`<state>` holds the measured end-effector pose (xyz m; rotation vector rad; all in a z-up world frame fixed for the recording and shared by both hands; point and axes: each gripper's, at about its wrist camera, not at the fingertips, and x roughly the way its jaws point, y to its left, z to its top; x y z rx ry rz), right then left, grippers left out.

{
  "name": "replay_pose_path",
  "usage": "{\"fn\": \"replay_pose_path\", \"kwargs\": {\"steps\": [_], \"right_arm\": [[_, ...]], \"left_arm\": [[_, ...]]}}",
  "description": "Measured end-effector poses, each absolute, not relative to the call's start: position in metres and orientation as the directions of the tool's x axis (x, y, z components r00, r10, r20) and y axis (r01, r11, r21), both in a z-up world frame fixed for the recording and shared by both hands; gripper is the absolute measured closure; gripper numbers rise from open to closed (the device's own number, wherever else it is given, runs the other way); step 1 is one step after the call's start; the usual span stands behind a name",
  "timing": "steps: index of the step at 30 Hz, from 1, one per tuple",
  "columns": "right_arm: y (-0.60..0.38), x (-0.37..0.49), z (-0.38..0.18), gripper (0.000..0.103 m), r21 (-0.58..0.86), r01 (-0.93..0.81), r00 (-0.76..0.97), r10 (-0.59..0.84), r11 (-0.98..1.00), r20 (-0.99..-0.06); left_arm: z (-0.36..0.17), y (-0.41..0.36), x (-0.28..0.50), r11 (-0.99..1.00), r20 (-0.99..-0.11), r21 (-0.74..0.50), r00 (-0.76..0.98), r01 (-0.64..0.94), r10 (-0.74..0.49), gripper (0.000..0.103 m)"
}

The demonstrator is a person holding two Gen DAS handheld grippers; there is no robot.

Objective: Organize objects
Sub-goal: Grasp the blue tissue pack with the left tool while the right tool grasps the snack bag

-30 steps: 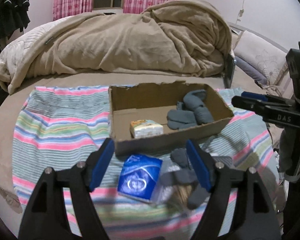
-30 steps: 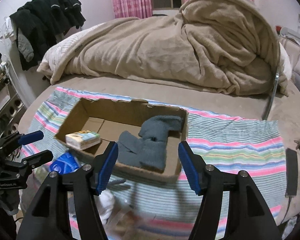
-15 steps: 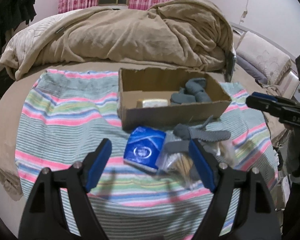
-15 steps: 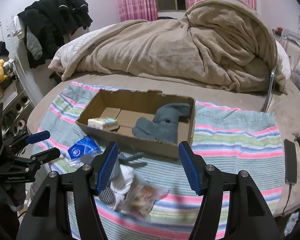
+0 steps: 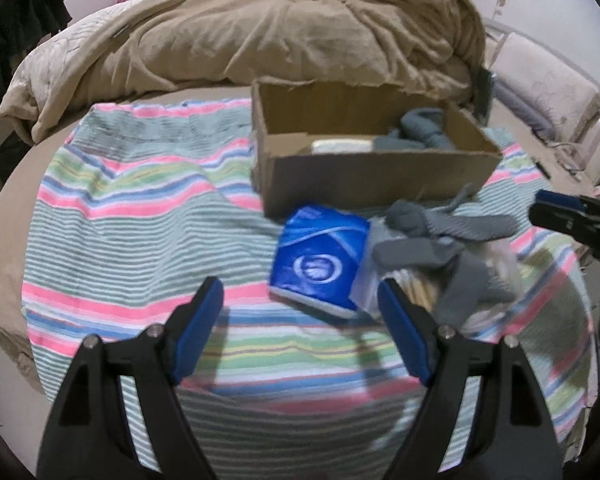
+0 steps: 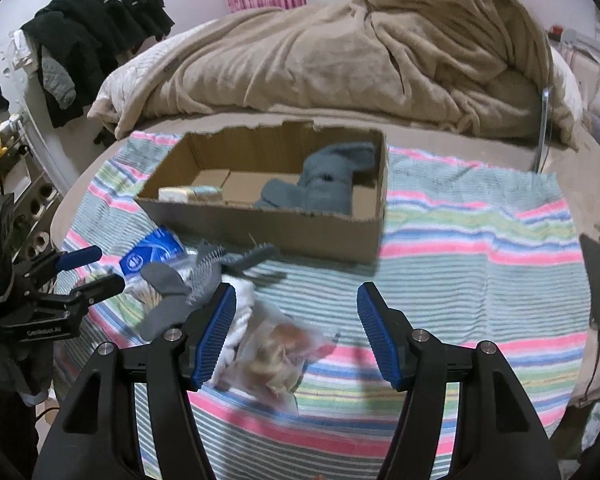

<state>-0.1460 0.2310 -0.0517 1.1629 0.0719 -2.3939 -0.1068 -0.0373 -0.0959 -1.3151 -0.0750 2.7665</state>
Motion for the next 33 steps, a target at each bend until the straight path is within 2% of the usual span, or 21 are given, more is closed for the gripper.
{"fn": "replay_pose_path", "kwargs": {"steps": [17,24,27,31,33], "right_arm": [[0.225,-0.153,-0.099,0.037,0.221,0.435,-0.410,-0.411,-0.873,-0.814],[0.225,-0.152,-0.106,0.037,0.270,0.427,-0.377,-0.441,-0.863,-0.815],[0.228,-0.153,-0.109,0.037,0.304,0.411,-0.361,-0.460,-0.859,-0.811],[0.232,-0.154,-0.114,0.037,0.361,0.398,-0.319,-0.497,-0.843,-0.807],[0.232,-0.152,-0.115,0.037,0.373,0.401,-0.304,-0.506,-0.837,-0.808]], "left_arm": [[-0.121,-0.034,-0.147,-0.996,-0.821,-0.034,-0.565,-0.087,0.078,0.021],[-0.123,-0.037,-0.150,-0.992,-0.819,-0.089,-0.559,-0.092,0.126,0.024],[-0.122,-0.036,-0.149,-0.990,-0.817,-0.099,-0.559,-0.104,0.141,0.035],[-0.119,-0.033,-0.142,-0.982,-0.798,-0.136,-0.573,-0.128,0.185,0.062],[-0.119,-0.031,-0.140,-0.979,-0.793,-0.154,-0.575,-0.131,0.201,0.067]]}}
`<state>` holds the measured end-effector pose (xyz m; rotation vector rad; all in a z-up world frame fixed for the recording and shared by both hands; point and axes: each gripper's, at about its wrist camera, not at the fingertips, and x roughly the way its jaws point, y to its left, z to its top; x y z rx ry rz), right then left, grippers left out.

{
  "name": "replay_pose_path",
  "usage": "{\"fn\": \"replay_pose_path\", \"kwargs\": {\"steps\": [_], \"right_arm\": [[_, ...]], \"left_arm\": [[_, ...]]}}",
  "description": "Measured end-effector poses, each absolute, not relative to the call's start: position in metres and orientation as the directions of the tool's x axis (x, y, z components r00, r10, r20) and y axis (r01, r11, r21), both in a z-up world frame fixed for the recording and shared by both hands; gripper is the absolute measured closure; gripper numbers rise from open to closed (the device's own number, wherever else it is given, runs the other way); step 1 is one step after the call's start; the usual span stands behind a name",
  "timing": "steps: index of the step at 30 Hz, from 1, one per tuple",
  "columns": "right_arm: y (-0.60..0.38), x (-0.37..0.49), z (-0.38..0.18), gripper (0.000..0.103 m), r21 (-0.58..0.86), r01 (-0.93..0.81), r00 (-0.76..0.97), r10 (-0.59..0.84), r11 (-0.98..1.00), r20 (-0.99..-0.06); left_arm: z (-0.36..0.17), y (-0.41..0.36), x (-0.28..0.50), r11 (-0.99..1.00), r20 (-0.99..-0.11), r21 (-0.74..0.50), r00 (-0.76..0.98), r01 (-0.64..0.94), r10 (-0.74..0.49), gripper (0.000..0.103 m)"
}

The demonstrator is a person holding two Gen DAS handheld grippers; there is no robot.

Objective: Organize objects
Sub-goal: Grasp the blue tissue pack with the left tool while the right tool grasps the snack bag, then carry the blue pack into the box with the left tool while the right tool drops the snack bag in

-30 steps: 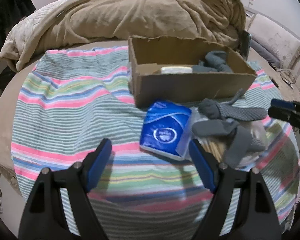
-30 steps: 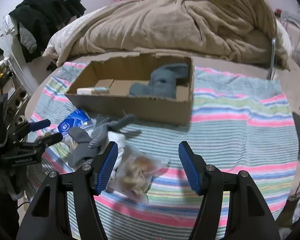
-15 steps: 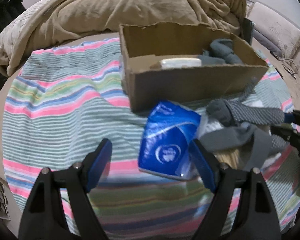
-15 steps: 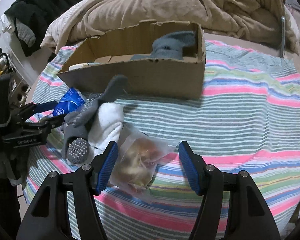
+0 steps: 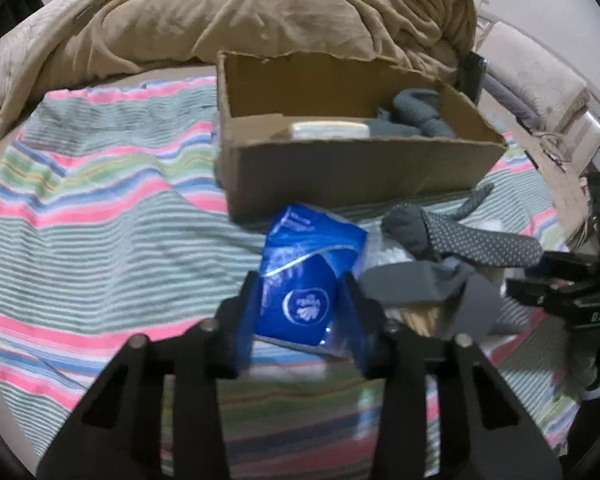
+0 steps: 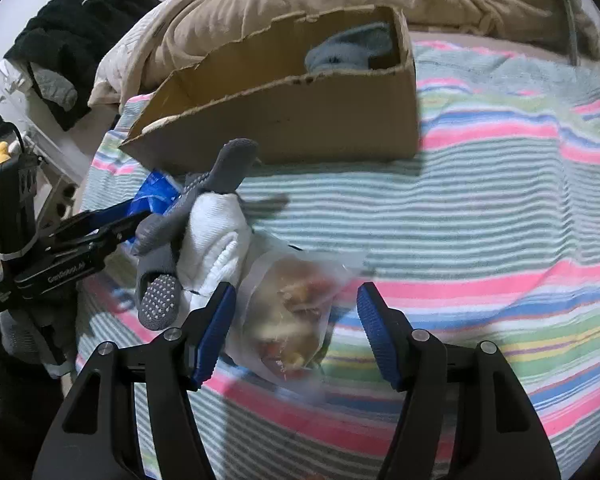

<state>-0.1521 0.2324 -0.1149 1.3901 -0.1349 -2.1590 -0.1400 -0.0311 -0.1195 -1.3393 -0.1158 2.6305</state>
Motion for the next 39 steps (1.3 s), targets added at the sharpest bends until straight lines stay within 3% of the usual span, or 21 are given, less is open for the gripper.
{"fn": "replay_pose_path", "kwargs": {"steps": [4,6,12,33,36,38,39], "right_arm": [[0.230,-0.148,-0.113,0.037,0.370,0.425,-0.301,-0.515,-0.826,-0.803],[0.229,-0.146,-0.112,0.050,0.382,0.440,-0.297,-0.533,-0.813,-0.792],[0.226,-0.136,-0.105,0.064,0.341,0.481,-0.327,-0.526,-0.808,-0.785],[0.245,-0.132,-0.053,0.065,0.253,0.476,-0.478,-0.489,-0.842,-0.729],[0.244,-0.133,-0.050,0.065,0.254,0.479,-0.482,-0.493,-0.840,-0.724],[0.243,-0.133,-0.052,0.065,0.255,0.480,-0.479,-0.494,-0.839,-0.726],[0.243,-0.133,-0.052,0.065,0.257,0.480,-0.476,-0.495,-0.839,-0.727]], "left_arm": [[-0.117,-0.034,-0.135,-0.976,-0.776,-0.180,-0.593,-0.122,0.217,0.079],[-0.116,-0.036,-0.133,-0.972,-0.769,-0.206,-0.595,-0.115,0.233,0.082],[-0.112,-0.040,-0.123,-0.966,-0.749,-0.237,-0.614,-0.105,0.250,0.088],[-0.066,-0.046,-0.102,-0.984,-0.680,-0.150,-0.712,-0.098,0.174,0.093],[-0.080,-0.046,-0.111,-0.991,-0.719,-0.111,-0.682,-0.077,0.133,0.088],[-0.094,-0.047,-0.119,-0.995,-0.754,-0.076,-0.649,-0.061,0.098,0.068],[-0.101,-0.047,-0.122,-0.997,-0.765,-0.063,-0.638,-0.052,0.082,0.063]]}}
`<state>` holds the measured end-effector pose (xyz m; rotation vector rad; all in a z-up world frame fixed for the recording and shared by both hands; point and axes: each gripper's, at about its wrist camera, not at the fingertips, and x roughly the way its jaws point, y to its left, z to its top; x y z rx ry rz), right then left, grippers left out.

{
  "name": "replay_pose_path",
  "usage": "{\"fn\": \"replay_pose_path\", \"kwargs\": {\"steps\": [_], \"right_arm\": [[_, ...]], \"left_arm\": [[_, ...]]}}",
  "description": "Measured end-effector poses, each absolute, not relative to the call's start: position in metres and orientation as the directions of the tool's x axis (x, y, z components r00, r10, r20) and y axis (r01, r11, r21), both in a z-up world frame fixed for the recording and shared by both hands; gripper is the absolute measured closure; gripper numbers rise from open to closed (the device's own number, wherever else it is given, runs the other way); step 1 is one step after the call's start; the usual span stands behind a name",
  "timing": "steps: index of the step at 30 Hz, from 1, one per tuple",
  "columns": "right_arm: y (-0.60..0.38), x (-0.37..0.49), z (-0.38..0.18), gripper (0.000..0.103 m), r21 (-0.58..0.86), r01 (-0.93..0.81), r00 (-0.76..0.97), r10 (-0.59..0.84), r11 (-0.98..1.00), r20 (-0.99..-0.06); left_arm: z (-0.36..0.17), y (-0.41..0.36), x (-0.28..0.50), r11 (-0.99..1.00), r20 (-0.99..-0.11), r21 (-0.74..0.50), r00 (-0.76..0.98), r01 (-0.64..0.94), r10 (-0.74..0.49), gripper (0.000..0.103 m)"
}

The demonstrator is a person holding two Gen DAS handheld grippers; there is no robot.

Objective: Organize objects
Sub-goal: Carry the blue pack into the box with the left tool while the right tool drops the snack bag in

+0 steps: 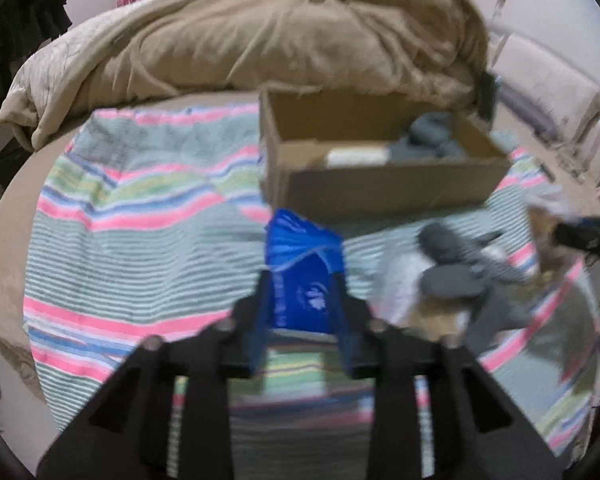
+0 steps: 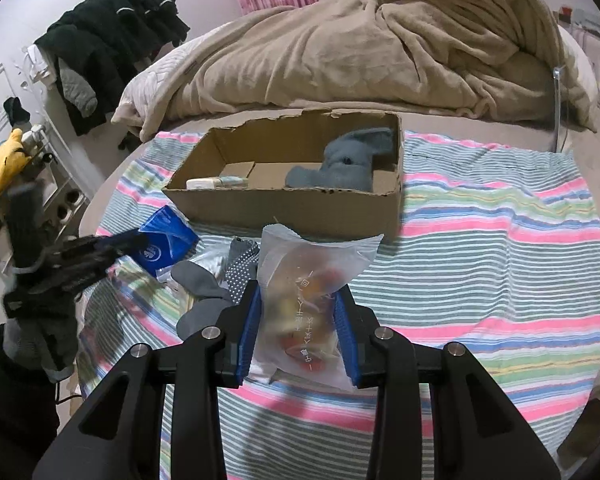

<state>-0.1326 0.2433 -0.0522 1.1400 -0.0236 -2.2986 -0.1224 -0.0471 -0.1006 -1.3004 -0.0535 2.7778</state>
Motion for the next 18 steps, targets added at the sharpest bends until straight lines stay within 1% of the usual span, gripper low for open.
{"fn": "replay_pose_path", "kwargs": {"steps": [1,2,4,10,12,13,14,17,18], "right_arm": [[0.243,-0.133,-0.054,0.065,0.259,0.481,-0.472,-0.496,-0.838,-0.729],[0.243,-0.133,-0.055,0.065,0.260,0.481,-0.469,-0.496,-0.837,-0.731],[0.243,-0.134,-0.058,0.065,0.263,0.476,-0.464,-0.494,-0.839,-0.735],[0.244,-0.136,-0.061,0.065,0.275,0.469,-0.458,-0.498,-0.839,-0.737],[0.243,-0.136,-0.060,0.065,0.277,0.470,-0.457,-0.500,-0.838,-0.736],[0.243,-0.136,-0.059,0.065,0.277,0.471,-0.458,-0.501,-0.837,-0.734],[0.243,-0.135,-0.058,0.065,0.277,0.472,-0.460,-0.502,-0.837,-0.733],[0.244,-0.134,-0.054,0.065,0.276,0.472,-0.468,-0.503,-0.837,-0.726],[0.245,-0.134,-0.052,0.065,0.275,0.472,-0.471,-0.503,-0.837,-0.724]], "left_arm": [[-0.108,-0.049,-0.126,-0.997,-0.779,-0.065,-0.622,-0.051,0.083,0.055],[-0.112,-0.049,-0.128,-0.995,-0.786,-0.078,-0.611,-0.057,0.096,0.043],[-0.117,-0.048,-0.131,-0.994,-0.795,-0.086,-0.598,-0.060,0.105,0.033],[-0.125,-0.043,-0.142,-0.997,-0.819,-0.043,-0.569,-0.066,0.073,0.033],[-0.126,-0.045,-0.142,-0.997,-0.814,-0.044,-0.576,-0.063,0.072,0.035],[-0.126,-0.045,-0.141,-0.997,-0.811,-0.044,-0.581,-0.060,0.070,0.044],[-0.126,-0.046,-0.141,-0.998,-0.808,-0.039,-0.586,-0.054,0.063,0.050],[-0.120,-0.050,-0.136,-0.997,-0.792,-0.063,-0.605,-0.051,0.081,0.055],[-0.117,-0.050,-0.134,-0.996,-0.787,-0.068,-0.611,-0.050,0.085,0.056]]}}
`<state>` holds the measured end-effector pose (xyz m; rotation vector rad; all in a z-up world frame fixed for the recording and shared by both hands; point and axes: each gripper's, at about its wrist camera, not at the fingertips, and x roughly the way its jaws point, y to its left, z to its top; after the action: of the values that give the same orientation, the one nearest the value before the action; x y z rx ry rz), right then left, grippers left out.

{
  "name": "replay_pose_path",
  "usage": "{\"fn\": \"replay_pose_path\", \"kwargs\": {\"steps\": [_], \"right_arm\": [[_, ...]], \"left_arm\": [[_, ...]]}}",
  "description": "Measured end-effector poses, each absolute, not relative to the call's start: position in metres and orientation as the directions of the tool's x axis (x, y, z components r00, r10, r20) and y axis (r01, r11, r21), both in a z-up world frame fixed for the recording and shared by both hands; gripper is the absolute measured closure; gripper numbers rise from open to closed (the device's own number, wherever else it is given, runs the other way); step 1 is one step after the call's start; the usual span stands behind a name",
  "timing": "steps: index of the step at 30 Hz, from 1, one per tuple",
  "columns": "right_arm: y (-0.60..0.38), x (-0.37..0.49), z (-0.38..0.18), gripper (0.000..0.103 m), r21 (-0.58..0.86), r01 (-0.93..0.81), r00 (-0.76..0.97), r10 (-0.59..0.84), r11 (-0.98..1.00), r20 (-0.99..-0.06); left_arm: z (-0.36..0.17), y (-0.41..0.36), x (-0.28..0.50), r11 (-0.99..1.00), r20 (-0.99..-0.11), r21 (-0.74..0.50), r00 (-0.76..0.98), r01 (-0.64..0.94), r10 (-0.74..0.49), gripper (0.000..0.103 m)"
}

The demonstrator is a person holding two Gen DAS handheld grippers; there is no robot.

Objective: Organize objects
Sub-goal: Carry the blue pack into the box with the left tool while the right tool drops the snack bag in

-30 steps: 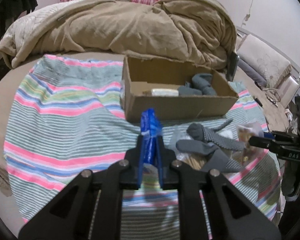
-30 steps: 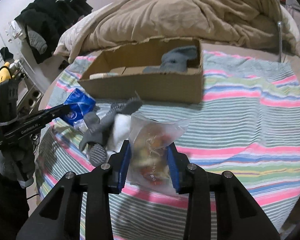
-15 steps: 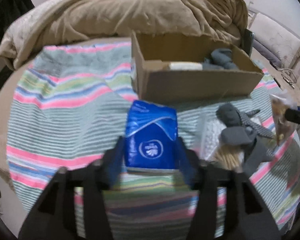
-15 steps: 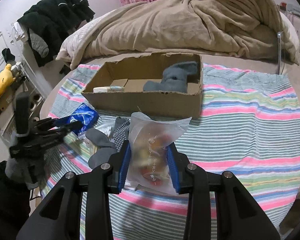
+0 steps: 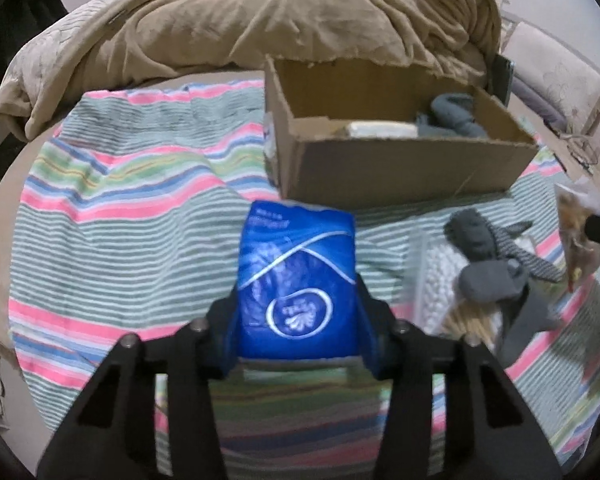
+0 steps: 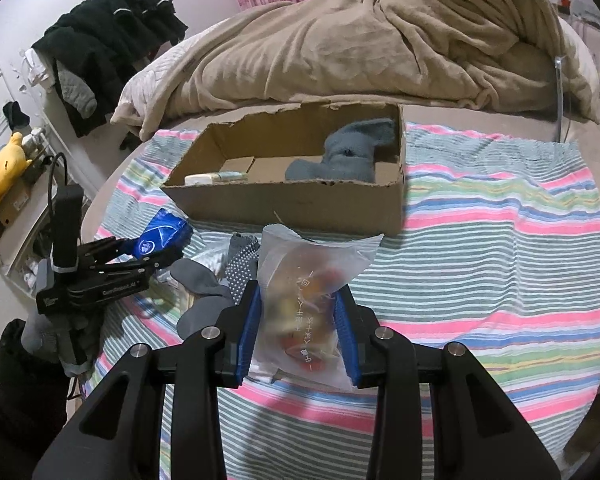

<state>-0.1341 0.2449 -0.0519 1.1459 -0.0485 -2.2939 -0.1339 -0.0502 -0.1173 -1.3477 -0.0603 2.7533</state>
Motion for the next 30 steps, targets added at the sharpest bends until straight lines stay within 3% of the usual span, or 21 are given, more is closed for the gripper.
{"fn": "replay_pose_path", "kwargs": {"steps": [16,30], "right_arm": [[0.224,-0.152,-0.003,0.065,0.233,0.522,-0.542,-0.531,-0.820,-0.651],[0.185,-0.195,0.008,0.065,0.233,0.556,-0.539,-0.560,-0.798,-0.629]], "left_arm": [[-0.041,-0.047,-0.123,-0.983,-0.667,-0.149,-0.722,-0.109,0.181,0.056],[-0.025,-0.052,-0.168,-0.975,-0.643,-0.185,-0.736,-0.120,0.213,0.055]]}}
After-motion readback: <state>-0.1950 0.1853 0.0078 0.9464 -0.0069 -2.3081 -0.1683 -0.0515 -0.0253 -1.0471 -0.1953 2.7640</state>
